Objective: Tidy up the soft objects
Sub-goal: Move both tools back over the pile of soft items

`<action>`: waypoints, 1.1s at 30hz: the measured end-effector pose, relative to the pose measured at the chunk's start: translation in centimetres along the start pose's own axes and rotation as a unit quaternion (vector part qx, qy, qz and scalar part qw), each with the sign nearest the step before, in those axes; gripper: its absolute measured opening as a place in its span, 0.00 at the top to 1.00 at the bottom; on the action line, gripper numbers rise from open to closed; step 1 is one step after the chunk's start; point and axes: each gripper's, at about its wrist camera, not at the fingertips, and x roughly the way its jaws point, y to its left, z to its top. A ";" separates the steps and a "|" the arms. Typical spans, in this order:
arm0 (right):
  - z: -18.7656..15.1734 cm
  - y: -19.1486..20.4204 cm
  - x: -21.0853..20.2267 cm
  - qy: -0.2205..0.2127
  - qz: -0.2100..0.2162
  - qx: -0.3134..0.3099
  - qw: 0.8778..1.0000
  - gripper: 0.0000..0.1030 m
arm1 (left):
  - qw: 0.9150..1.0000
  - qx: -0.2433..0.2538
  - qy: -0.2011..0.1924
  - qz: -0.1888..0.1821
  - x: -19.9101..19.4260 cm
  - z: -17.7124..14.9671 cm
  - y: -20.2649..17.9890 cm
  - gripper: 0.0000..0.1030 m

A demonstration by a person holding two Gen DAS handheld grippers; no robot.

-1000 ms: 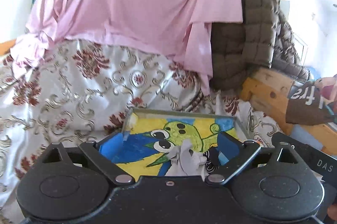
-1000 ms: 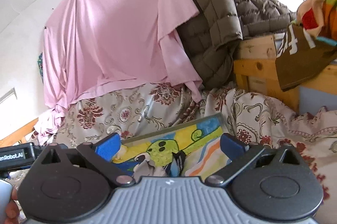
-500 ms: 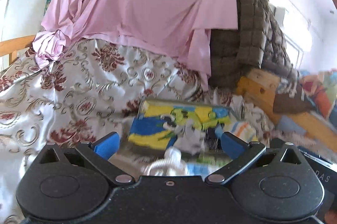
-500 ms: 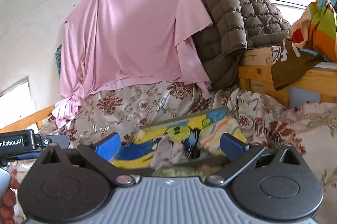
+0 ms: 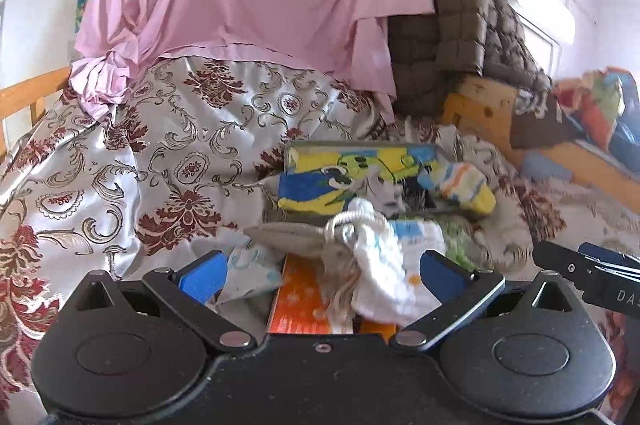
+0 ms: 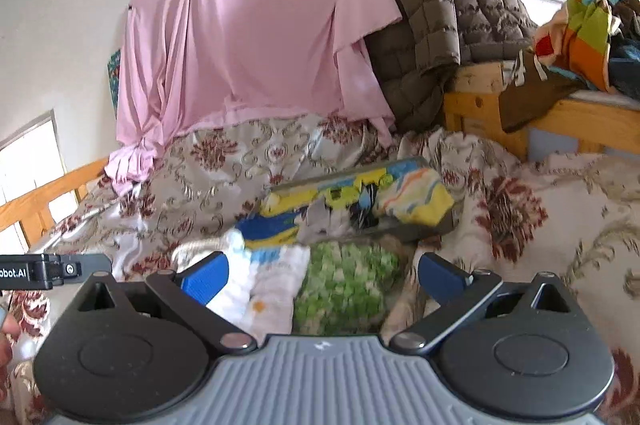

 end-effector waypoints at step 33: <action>-3.6 3.6 -0.8 0.104 0.029 -0.033 0.994 0.00 | 0.992 0.015 0.114 0.045 0.5 -3.5 2.3 0.01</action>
